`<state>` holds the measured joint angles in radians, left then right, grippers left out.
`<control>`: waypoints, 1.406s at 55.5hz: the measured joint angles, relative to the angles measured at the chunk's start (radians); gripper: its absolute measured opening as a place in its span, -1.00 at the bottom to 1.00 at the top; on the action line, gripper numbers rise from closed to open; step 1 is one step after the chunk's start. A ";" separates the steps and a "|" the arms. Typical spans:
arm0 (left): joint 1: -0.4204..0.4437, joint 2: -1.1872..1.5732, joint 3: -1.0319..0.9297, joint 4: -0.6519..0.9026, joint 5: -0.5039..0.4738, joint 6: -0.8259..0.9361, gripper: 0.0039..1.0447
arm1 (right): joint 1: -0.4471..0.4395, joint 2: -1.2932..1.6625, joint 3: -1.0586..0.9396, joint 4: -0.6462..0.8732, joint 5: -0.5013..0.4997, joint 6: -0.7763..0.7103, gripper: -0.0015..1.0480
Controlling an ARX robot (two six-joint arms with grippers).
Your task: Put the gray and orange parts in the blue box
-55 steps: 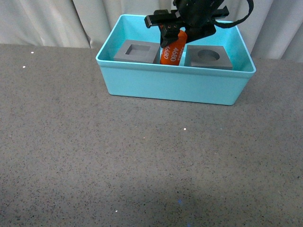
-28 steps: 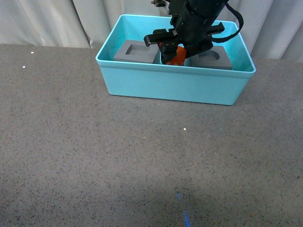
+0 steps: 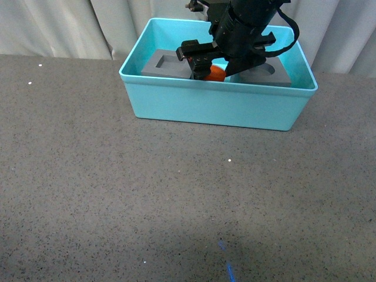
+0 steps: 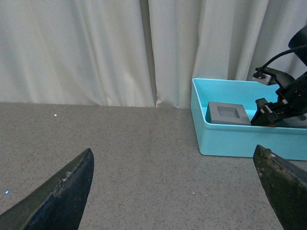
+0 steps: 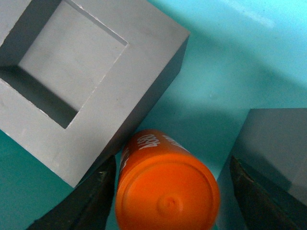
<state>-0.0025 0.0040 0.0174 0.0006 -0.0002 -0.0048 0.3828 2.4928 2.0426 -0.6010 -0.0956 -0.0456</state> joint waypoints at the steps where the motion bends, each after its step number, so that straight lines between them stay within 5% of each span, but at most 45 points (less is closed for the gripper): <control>1: 0.000 0.000 0.000 0.000 0.000 0.000 0.88 | 0.000 0.000 -0.002 0.000 0.001 0.001 0.45; 9: 0.000 0.000 0.000 0.000 0.000 0.000 0.88 | -0.002 -0.030 -0.032 0.019 0.008 0.010 0.85; 23: 0.000 0.000 0.000 0.000 0.000 0.000 0.88 | -0.031 -0.204 -0.172 0.142 0.019 0.043 0.81; 50: 0.000 0.000 0.000 0.000 0.000 0.000 0.88 | -0.120 -0.891 -0.887 0.663 0.219 0.068 0.81; 78: 0.000 0.000 0.000 0.000 0.000 0.000 0.88 | -0.151 -1.348 -1.452 0.877 0.470 0.017 0.81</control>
<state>-0.0025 0.0040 0.0174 0.0006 -0.0002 -0.0048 0.2321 1.1446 0.5907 0.2760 0.3744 -0.0288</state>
